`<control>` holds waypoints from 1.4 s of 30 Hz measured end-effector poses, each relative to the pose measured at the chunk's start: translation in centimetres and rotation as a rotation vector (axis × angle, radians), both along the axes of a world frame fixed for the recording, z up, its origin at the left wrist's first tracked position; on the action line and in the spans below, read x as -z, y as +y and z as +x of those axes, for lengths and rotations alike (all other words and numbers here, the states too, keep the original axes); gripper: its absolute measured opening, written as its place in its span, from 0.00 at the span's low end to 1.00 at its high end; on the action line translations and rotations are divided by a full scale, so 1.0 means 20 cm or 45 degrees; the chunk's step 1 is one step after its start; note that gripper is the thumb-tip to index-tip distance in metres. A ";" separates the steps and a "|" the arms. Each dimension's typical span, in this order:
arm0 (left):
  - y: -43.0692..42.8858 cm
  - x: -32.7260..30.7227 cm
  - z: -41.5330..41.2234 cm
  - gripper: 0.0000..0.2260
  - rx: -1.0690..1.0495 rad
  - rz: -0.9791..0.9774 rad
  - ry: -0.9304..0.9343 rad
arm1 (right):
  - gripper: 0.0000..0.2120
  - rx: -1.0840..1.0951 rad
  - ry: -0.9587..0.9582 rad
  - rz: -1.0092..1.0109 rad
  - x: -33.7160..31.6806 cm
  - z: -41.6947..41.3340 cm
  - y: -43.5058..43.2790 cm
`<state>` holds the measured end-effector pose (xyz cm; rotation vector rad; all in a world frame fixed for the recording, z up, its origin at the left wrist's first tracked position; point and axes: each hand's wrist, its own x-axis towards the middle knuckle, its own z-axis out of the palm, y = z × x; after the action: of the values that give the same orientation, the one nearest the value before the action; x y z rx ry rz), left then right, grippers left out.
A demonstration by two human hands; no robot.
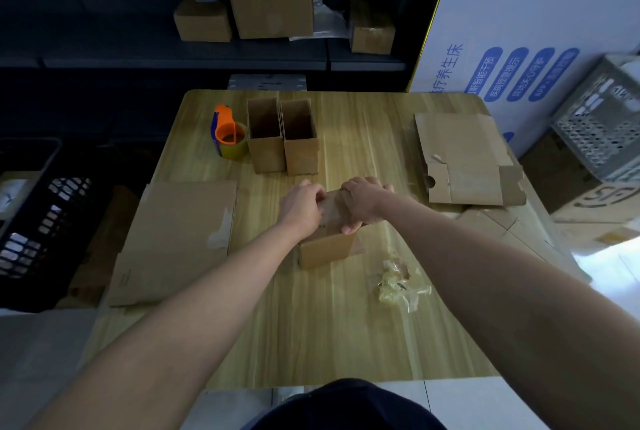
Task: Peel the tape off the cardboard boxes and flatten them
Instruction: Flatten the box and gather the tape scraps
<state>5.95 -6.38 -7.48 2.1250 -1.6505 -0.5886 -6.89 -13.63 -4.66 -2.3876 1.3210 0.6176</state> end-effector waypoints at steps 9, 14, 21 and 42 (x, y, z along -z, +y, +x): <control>0.01 -0.01 -0.05 0.05 -0.110 -0.013 -0.107 | 0.47 0.024 0.035 0.005 0.02 0.01 0.00; -0.03 -0.04 -0.06 0.04 -0.156 0.078 -0.068 | 0.48 0.040 0.039 0.005 0.04 -0.01 0.01; -0.04 -0.03 -0.07 0.05 0.010 0.115 -0.272 | 0.42 0.020 0.049 -0.020 0.07 -0.02 0.01; 0.00 0.04 -0.02 0.06 -0.014 -0.140 0.001 | 0.43 0.031 0.029 0.022 0.07 0.01 -0.01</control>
<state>5.46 -6.34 -8.24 2.0541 -1.6306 -0.4842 -6.69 -13.85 -5.97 -2.3544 1.3467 0.6485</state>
